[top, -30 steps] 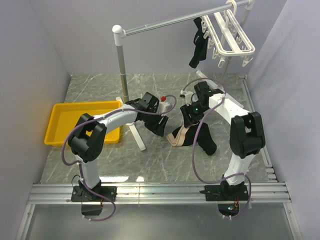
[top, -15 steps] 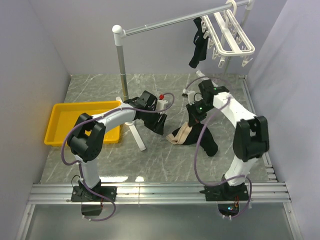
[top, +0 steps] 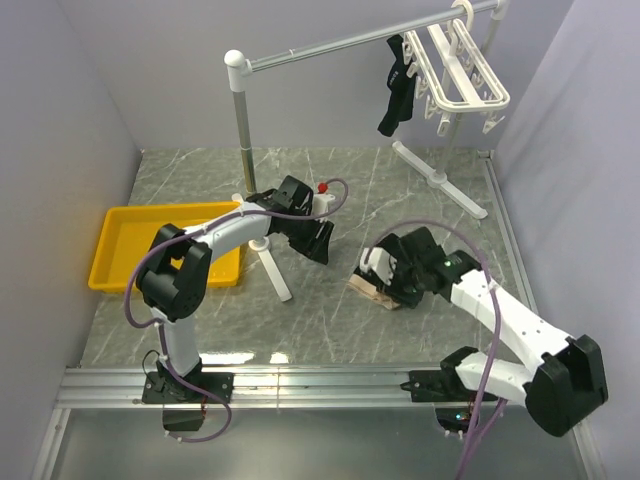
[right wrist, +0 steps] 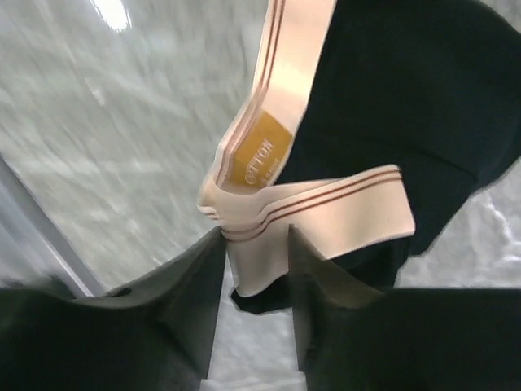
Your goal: Clip the underwear to the hanger
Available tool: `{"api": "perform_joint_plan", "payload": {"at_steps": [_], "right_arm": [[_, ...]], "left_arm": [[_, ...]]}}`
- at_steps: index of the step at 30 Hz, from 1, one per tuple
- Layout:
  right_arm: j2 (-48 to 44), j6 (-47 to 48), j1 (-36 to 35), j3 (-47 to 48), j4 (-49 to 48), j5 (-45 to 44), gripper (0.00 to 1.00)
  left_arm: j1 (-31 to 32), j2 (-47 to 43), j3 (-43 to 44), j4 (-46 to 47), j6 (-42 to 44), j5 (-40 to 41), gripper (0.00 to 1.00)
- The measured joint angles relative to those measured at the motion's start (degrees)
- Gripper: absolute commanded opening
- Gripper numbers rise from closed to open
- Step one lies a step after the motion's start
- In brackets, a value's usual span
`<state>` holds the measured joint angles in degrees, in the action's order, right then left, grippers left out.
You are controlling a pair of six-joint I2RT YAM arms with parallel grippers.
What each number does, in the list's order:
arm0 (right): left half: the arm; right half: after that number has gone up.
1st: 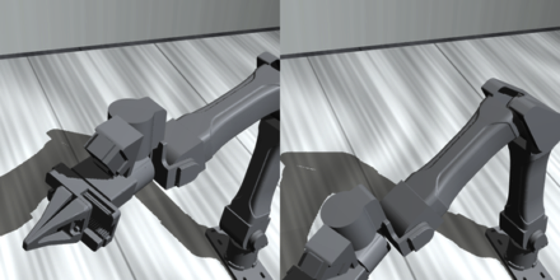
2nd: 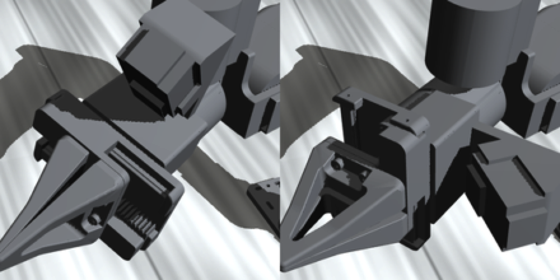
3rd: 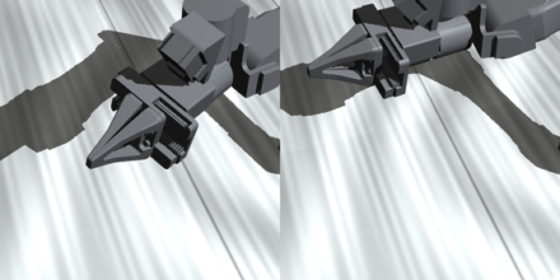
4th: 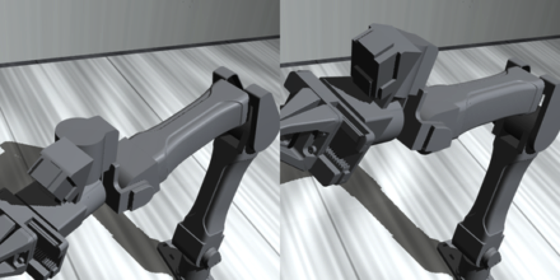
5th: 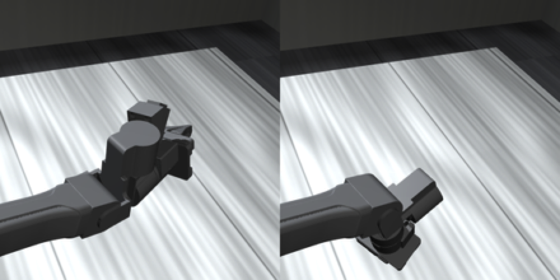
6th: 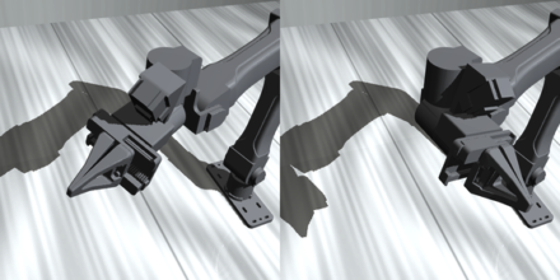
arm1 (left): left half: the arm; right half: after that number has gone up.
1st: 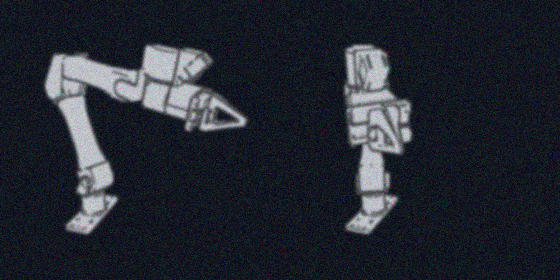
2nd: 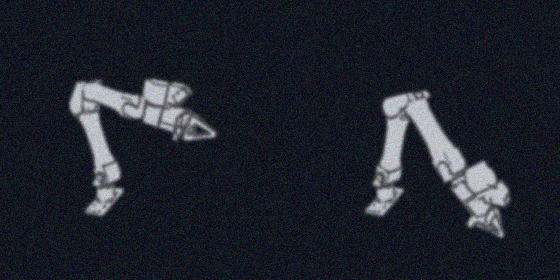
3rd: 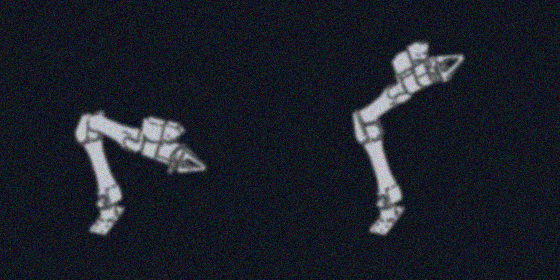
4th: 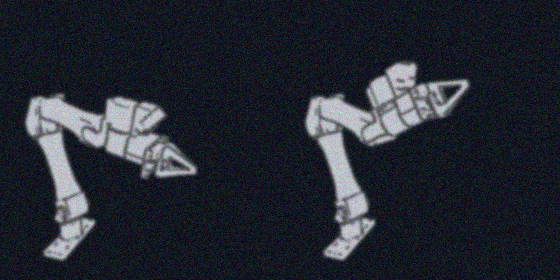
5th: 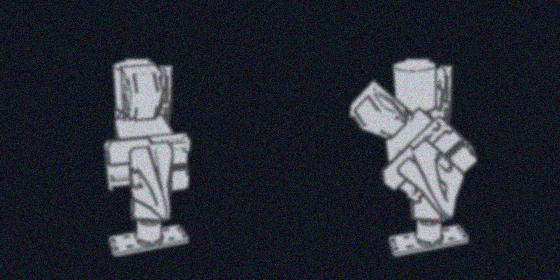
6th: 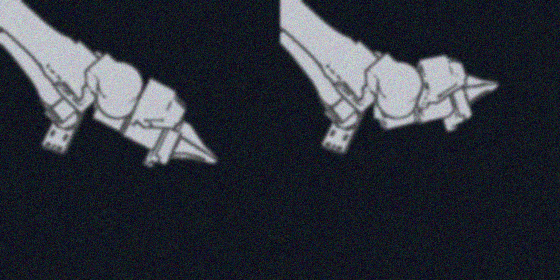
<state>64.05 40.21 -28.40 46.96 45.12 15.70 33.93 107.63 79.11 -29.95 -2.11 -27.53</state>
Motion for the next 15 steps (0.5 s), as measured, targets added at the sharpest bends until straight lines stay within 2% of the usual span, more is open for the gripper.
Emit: {"api": "perform_joint_plan", "payload": {"at_steps": [2,9,15], "right_arm": [[-2.54,2.12,-0.24,-3.23,0.22,-2.58,0.57],[-18.6,8.94,0.94,-5.03,-1.88,-7.3,0.57],[-22.27,18.45,5.38,-5.03,-1.05,-4.2,0.57]], "left_arm": [[0.0,-0.02,-0.26,0.35,0.94,-0.55,0.59],[-0.02,-4.09,-6.93,4.0,9.94,-3.78,0.68],[0.0,-8.24,-9.27,5.99,21.07,-7.82,0.73]]}}
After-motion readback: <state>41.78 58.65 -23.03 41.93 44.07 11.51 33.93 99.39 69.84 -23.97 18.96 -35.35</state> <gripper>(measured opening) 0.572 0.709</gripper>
